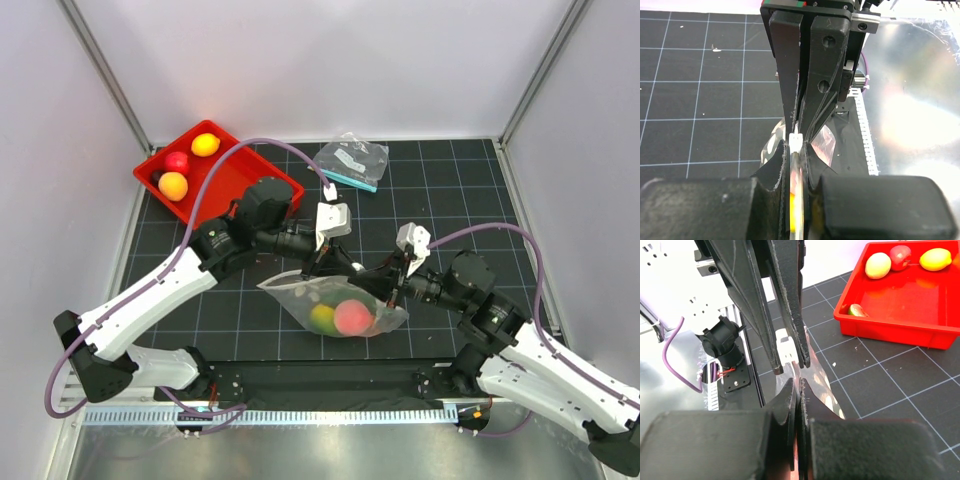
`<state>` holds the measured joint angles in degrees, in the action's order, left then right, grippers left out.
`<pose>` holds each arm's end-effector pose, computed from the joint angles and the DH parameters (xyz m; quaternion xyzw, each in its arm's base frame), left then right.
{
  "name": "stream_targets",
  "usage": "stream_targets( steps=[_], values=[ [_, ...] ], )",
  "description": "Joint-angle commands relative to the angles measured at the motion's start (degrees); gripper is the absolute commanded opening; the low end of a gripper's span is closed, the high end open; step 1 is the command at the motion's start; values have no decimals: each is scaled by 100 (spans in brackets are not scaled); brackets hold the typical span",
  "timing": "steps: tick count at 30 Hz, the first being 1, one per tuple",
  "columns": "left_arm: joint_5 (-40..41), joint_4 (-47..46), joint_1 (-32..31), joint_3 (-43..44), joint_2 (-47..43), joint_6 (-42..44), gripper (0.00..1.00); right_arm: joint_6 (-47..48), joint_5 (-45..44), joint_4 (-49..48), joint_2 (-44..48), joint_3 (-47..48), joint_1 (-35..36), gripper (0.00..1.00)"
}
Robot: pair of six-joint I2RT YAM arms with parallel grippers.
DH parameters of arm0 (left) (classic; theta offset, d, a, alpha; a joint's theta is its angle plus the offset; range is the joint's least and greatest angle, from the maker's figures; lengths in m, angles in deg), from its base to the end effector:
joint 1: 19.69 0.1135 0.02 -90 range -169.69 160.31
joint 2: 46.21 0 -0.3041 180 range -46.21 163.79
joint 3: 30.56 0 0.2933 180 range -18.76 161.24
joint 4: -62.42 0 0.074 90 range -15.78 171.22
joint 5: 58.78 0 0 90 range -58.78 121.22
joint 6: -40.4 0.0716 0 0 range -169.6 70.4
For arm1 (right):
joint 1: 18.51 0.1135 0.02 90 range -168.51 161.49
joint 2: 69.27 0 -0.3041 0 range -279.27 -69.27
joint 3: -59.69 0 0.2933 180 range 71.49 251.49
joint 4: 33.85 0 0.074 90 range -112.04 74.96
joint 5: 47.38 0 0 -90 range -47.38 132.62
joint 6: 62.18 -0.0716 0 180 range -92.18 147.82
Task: Place the food in the zip-top bag and seal the zipper
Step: Zip the zipper food storage bag at the center of the board.
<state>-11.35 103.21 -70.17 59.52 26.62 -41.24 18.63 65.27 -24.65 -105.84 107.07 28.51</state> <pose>0.1704 -0.2827 0.4404 0.5561 0.5812 -0.4669 0.3674 0.1188 0.1680 0.3536 -0.3548 0.6010 0.4519 0.5556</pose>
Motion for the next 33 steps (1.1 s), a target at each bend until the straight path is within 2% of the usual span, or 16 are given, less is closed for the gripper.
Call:
stream_targets(
  steps=[1,6,14,20,24,28,31,33],
  values=[
    [2,-184,38,3,-51,17,0,-74,-208,-547,247,38,0,1],
    [20,-166,38,12,-33,25,0,-83,-656,-434,861,-24,0,1],
    [47,-148,38,21,-7,25,0,102,-1430,400,2013,46,0,1],
    [64,-131,38,21,-7,34,0,163,-2694,1043,2663,239,0,1],
    [82,-131,47,29,2,34,0,172,-3241,1219,3041,240,0,1],
    [90,-122,47,38,29,25,0,111,-3188,1097,3069,187,0,1],
    [178,-113,47,47,46,-1,0,84,-3215,1061,2762,187,0,1],
    [590,-113,47,56,72,-62,0,67,-3337,1061,2578,204,0,3]
  ],
)
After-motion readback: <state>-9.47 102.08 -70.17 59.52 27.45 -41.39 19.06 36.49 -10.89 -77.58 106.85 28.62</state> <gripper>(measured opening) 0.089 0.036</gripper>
